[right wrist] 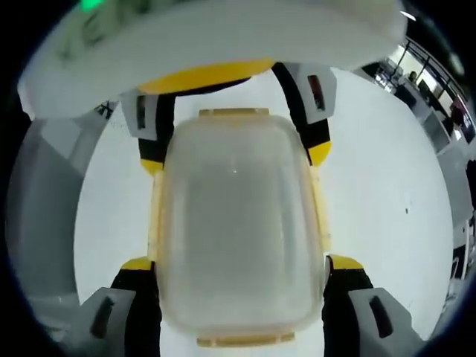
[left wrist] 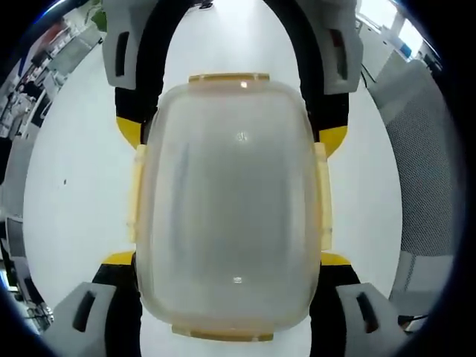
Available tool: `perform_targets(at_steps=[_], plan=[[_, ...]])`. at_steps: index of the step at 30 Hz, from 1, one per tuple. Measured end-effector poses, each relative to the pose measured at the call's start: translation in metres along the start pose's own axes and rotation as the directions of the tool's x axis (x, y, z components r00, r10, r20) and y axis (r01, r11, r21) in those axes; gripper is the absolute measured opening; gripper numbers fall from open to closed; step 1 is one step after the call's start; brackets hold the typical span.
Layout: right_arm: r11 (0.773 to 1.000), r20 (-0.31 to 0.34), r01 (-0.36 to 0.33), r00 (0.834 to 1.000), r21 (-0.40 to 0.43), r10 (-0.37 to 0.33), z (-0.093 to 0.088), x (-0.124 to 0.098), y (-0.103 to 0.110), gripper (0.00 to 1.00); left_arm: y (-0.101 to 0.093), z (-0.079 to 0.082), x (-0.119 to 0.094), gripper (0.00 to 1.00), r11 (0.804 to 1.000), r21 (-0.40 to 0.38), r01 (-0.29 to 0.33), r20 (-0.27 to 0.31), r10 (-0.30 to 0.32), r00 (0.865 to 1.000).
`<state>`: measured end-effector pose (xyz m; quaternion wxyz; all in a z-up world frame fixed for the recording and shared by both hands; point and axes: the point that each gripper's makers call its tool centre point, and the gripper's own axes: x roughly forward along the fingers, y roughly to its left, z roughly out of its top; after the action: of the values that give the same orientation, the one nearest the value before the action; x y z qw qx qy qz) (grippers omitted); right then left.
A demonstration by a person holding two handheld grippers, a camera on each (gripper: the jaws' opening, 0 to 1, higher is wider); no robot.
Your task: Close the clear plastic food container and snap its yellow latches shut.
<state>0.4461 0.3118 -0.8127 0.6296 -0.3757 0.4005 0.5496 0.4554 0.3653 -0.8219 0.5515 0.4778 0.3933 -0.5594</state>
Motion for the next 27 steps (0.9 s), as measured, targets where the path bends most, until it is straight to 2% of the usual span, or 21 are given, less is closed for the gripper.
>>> perform_targets(at_steps=[15,27], plan=[[1.0,0.008,0.002,1.0,0.007,-0.002,-0.001,-0.001,-0.025,0.92,0.025,0.002,0.002,0.96,1.0,0.008,0.002,-0.012,-0.002,1.0],[1.0,0.009,-0.001,1.0,0.009,0.001,-0.001,-0.001,-0.033,0.92,0.033,0.002,0.002,0.96,1.0,0.01,0.002,-0.011,-0.002,1.0]])
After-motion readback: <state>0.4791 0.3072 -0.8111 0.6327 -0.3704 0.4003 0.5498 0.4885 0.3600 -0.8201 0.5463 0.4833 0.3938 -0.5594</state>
